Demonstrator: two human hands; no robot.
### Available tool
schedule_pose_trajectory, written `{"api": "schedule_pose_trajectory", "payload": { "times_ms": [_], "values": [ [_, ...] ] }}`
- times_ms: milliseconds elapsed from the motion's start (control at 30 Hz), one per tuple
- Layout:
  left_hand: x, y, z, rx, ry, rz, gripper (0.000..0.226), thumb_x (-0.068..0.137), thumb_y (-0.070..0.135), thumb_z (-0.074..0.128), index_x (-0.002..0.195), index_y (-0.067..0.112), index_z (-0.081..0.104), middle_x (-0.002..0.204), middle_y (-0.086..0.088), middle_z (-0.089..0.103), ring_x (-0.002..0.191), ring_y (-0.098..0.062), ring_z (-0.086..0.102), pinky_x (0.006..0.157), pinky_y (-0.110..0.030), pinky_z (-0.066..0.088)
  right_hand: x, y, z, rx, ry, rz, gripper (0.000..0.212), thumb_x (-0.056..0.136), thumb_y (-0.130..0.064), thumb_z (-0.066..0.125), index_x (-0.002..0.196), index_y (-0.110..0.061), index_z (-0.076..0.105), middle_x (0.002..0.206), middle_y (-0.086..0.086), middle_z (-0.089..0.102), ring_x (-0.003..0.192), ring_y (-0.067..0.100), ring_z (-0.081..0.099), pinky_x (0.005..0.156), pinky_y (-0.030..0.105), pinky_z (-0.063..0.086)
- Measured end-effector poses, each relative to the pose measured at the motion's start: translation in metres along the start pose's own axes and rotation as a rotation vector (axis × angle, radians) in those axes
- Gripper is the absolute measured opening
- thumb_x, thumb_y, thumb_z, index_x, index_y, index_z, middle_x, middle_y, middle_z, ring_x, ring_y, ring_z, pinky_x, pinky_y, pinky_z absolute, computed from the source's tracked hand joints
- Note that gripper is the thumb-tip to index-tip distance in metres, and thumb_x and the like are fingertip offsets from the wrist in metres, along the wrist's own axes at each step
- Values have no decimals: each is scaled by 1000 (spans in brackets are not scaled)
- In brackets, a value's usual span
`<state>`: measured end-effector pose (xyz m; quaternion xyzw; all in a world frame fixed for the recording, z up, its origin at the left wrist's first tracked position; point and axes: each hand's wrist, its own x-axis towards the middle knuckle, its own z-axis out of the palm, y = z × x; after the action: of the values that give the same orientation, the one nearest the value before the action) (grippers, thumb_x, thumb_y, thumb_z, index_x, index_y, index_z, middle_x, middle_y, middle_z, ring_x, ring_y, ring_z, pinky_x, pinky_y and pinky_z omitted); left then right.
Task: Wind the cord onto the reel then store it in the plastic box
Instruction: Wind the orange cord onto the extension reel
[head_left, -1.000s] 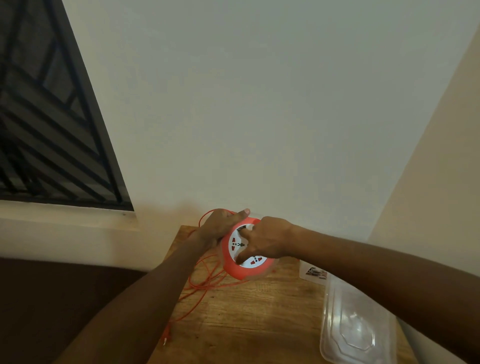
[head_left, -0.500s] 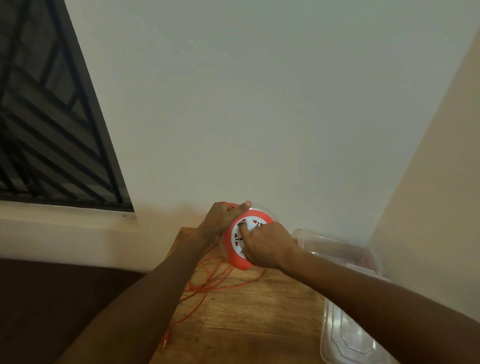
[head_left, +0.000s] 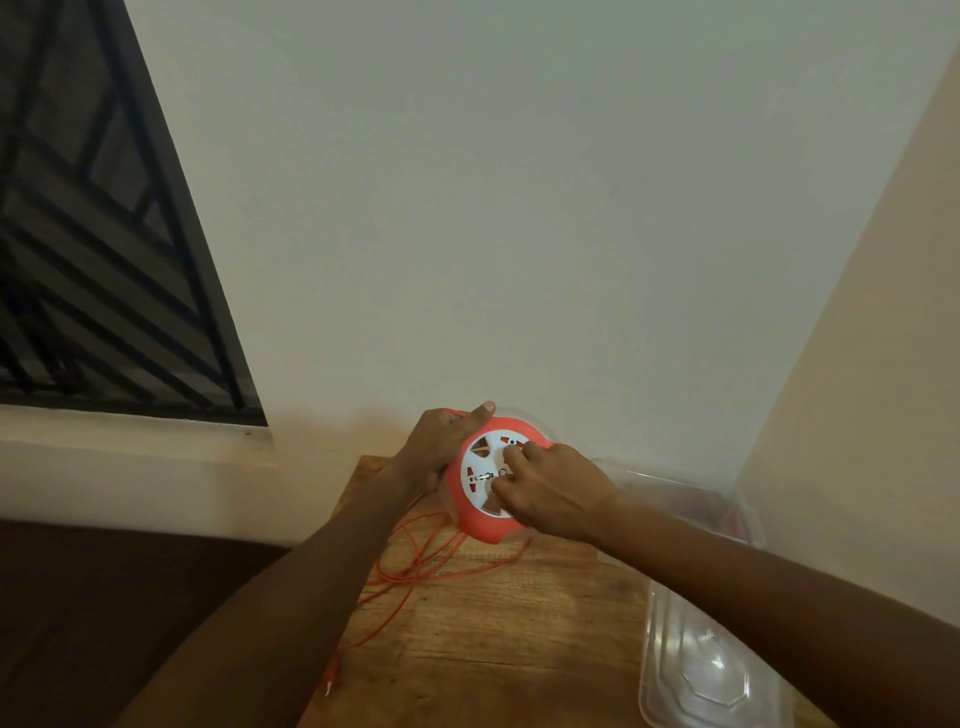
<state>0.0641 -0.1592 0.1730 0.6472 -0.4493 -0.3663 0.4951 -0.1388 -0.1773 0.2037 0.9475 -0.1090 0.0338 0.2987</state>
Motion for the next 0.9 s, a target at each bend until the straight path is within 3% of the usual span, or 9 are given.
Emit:
{"api": "schedule_pose_trajectory", "payload": {
  "times_ms": [100,233,400,500,633,700,767,900],
  "values": [
    [-2,1,1,-13,-13,9,60,96,54,65,93,-5,77,91,-23,80,85,-45,77,87,-56,63,0,6,-6,-57,-43,-170,35,82,-29,76,116,-23,68,128,19,54,102,32,61,65,44,59],
    [-4,3,3,0,-51,11,59,96,53,64,94,-4,77,92,-22,80,86,-45,77,87,-54,64,4,15,-13,-39,-173,-374,60,85,-23,73,138,-30,46,145,14,36,114,35,56,75,46,58],
    [1,4,-1,-58,-58,-21,59,95,55,66,97,-3,77,92,-23,80,86,-45,77,82,-48,63,16,27,-31,-83,-257,-334,56,92,-28,65,139,-41,39,145,15,33,106,34,59,65,38,53],
    [4,5,-1,-67,-67,-17,57,92,56,70,89,0,78,90,-25,79,76,-39,77,75,-42,63,22,25,-36,-158,-313,-333,58,91,-30,67,140,-44,39,147,16,34,104,34,62,63,37,52],
    [5,5,-1,-13,-77,8,60,88,61,71,83,2,78,85,-23,78,64,-27,75,66,-33,62,27,21,-37,-249,-300,-418,57,87,-31,71,138,-39,46,136,16,51,105,31,63,67,37,55],
    [5,6,1,9,-62,18,51,88,60,71,70,13,78,74,-16,78,60,-23,73,65,-32,61,27,20,-35,-271,-236,-435,56,87,-34,70,139,-33,48,131,12,59,106,28,64,74,37,56],
    [3,8,2,4,-50,28,48,89,58,72,63,19,76,71,-9,78,61,-22,74,66,-33,61,25,17,-30,-209,-192,-325,58,87,-35,70,139,-24,47,125,10,64,104,28,66,79,39,56],
    [3,13,1,-84,-28,23,61,93,53,70,94,-7,76,94,-24,79,83,-39,77,84,-49,63,23,6,-19,36,-187,71,67,86,-44,63,142,-13,43,123,14,65,94,34,69,73,44,57]
  ]
}}
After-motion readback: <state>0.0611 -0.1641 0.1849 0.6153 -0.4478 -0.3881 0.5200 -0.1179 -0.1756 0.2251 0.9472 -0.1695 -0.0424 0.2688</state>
